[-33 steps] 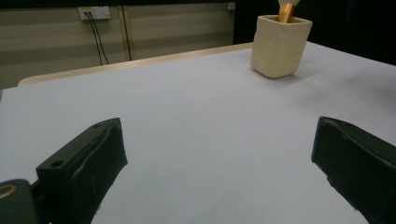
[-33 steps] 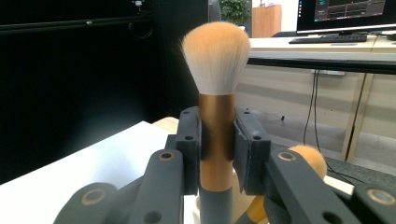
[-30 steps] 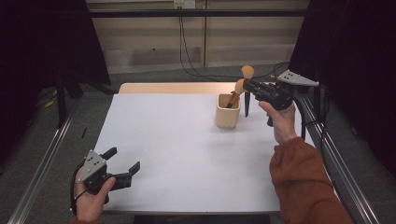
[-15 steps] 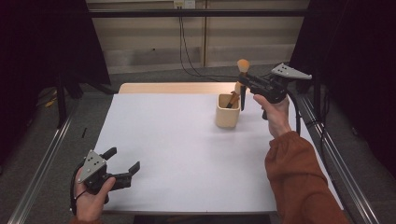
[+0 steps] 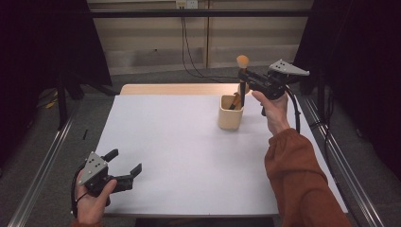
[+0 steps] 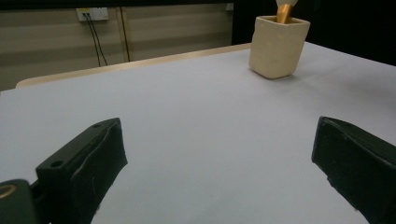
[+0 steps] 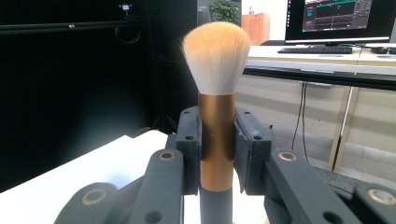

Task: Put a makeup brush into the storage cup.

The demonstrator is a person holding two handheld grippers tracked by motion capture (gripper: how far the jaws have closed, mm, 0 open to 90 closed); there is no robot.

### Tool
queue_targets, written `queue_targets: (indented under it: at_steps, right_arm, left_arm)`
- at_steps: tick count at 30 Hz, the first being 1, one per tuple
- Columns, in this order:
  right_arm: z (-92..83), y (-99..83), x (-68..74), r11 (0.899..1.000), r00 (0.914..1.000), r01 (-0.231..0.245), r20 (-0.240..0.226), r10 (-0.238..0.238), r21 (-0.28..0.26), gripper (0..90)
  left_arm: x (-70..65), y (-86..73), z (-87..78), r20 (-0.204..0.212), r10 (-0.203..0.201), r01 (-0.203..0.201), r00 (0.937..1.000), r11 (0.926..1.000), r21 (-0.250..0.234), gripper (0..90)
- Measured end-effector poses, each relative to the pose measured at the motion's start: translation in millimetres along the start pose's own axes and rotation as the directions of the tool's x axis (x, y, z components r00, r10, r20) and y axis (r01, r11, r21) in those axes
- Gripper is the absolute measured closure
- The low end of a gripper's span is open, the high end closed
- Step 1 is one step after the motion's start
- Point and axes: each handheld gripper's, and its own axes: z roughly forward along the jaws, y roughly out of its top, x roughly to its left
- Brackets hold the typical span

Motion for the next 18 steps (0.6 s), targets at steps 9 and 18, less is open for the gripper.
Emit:
queue_targets:
  at_steps: [9, 18]
  right_arm:
    - [7.4, -4.3, 0.5, 1.0, 0.9999, 0.001, 0.011, -0.001, -0.001, 74.6]
    - [18.3, -4.2, -2.2, 1.0, 0.9999, 0.004, 0.011, -0.004, -0.008, 74.6]
  left_arm:
    - [-0.1, -0.1, 0.2, -0.001, 0.002, -0.002, 1.0, 1.0, 0.004, 2.7]
    - [0.2, 0.0, 0.6, 0.0, 0.005, -0.005, 1.0, 1.0, 0.008, 2.7]
